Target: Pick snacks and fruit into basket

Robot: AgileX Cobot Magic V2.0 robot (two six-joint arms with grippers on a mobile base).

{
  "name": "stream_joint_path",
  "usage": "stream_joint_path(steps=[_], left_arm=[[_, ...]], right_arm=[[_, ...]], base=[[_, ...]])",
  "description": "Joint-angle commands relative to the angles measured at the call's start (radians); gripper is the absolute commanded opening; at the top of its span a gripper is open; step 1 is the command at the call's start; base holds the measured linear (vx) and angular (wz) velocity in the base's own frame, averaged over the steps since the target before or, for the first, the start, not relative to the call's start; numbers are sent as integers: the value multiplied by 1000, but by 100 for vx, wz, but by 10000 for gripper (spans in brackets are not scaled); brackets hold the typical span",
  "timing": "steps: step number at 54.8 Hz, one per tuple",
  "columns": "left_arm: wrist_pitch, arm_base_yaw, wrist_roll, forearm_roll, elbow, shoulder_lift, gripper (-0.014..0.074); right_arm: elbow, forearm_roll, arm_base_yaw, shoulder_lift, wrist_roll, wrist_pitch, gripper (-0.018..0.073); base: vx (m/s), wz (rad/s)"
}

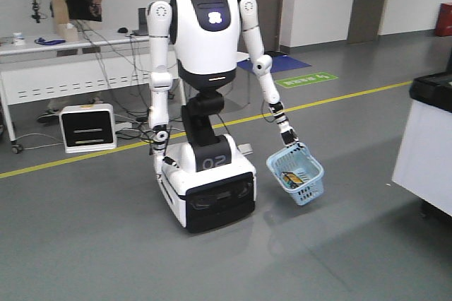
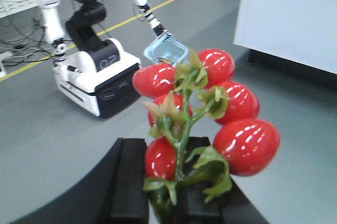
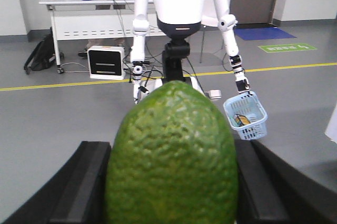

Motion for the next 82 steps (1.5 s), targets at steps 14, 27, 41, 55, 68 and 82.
stream_joint_path(steps=[14, 27, 41, 55, 68, 82], left_arm=[[-81, 0, -11, -27, -24, 14, -8], [-81, 0, -11, -27, -24, 14, -8], [-81, 0, -11, -27, -24, 14, -8], [-81, 0, -11, -27, -24, 14, -8], [-81, 0, -11, -27, -24, 14, -8], [-81, 0, -11, -27, -24, 14, -8]], right_arm=[[-28, -43, -7, 12, -15, -75, -4], [-28, -43, -7, 12, -15, -75, -4], [-28, -43, -7, 12, -15, -75, -4], [-28, -43, -7, 12, -15, -75, -4], [-28, -43, -7, 12, -15, -76, -4], [-28, -43, -7, 12, -15, -76, -4]], base=[[-5, -41], [-1, -40], [3, -46], [5, -44], [6, -40], [9, -42]])
